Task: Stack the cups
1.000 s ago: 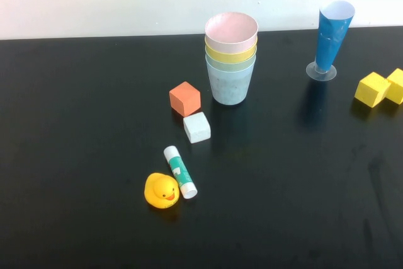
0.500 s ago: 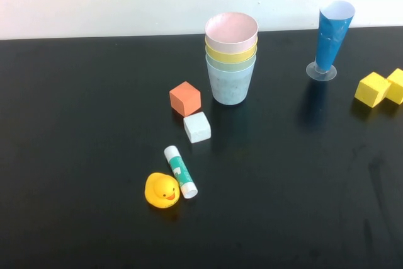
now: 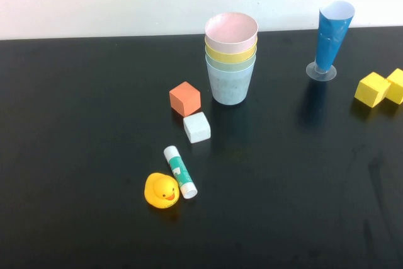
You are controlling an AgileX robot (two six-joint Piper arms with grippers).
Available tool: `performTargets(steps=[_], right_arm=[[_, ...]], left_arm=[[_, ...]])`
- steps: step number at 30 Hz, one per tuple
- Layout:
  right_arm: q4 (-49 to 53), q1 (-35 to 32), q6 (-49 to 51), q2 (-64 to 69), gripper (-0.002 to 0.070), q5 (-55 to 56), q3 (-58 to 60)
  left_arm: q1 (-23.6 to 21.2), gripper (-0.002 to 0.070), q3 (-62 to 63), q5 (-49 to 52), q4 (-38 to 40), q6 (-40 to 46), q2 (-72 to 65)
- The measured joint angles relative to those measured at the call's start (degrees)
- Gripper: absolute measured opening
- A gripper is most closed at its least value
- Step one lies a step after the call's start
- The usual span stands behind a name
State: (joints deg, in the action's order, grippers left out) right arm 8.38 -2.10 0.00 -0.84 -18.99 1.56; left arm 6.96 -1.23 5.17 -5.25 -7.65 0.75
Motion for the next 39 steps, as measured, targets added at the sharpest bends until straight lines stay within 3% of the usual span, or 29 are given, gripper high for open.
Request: performTargets(steps=[12, 39], right_arm=[[0.00, 0.00, 0.00, 0.00, -0.0003, 0.00, 0.00], [0.00, 0.00, 0.00, 0.00, -0.0003, 0.00, 0.00]], left_arm=[[-5.03, 0.0001, 0.10, 11.87, 5.92, 2.84, 0.00], [-7.43, 0.0001, 0.10, 12.42, 7.00, 3.08, 0.00]])
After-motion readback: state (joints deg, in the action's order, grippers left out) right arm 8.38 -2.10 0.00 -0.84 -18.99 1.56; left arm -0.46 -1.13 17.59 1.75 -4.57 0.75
